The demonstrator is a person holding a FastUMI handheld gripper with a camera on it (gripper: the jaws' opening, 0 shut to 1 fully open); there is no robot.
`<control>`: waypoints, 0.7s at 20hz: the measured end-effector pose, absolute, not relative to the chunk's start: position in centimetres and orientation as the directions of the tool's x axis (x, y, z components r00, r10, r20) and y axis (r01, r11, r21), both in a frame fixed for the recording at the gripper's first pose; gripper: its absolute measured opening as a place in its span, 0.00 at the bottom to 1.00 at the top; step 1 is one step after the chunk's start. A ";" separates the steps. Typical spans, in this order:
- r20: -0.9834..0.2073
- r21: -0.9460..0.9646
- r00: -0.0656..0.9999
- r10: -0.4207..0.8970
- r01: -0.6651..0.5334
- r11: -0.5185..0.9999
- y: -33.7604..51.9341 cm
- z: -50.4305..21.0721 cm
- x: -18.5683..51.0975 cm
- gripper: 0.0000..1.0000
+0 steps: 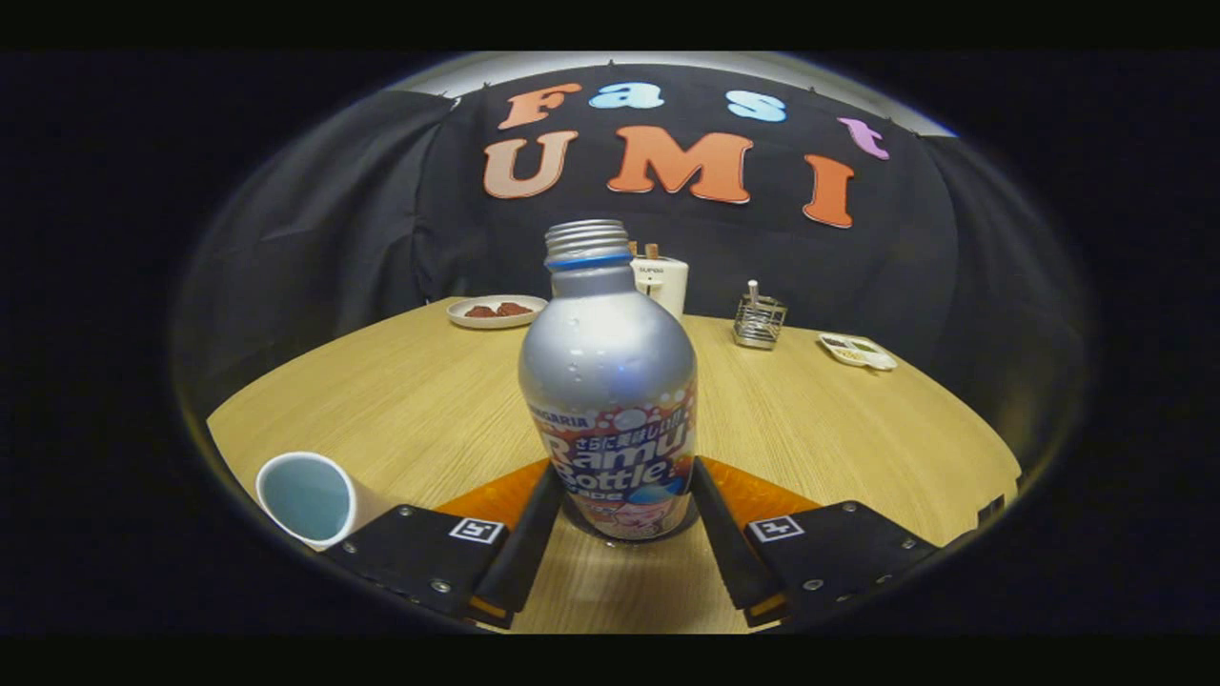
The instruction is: Take the bottle from table, then pour the juice into the cup, finally place the bottle on the coaster
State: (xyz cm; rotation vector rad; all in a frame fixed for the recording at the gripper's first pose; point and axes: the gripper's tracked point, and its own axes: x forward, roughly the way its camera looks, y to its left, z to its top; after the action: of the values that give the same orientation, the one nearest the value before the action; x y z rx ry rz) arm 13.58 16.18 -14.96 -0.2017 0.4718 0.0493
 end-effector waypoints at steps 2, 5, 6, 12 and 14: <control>-0.453 -0.196 0.891 -0.004 -0.095 0.976 16.1 -15.1 13.6 0.79; -0.468 -0.204 0.884 0.006 -0.115 0.972 16.2 -15.7 13.5 0.84; -0.466 -0.191 0.885 0.020 -0.123 0.974 16.3 -15.7 13.5 0.86; -0.413 -0.173 0.908 0.067 -0.150 0.973 15.8 -13.5 11.1 0.98; -0.397 -0.167 0.913 0.090 -0.168 0.972 15.4 -12.7 9.9 0.97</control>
State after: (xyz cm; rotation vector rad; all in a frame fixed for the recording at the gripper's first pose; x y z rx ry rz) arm 9.87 15.42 -12.67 -0.2002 0.3984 0.1335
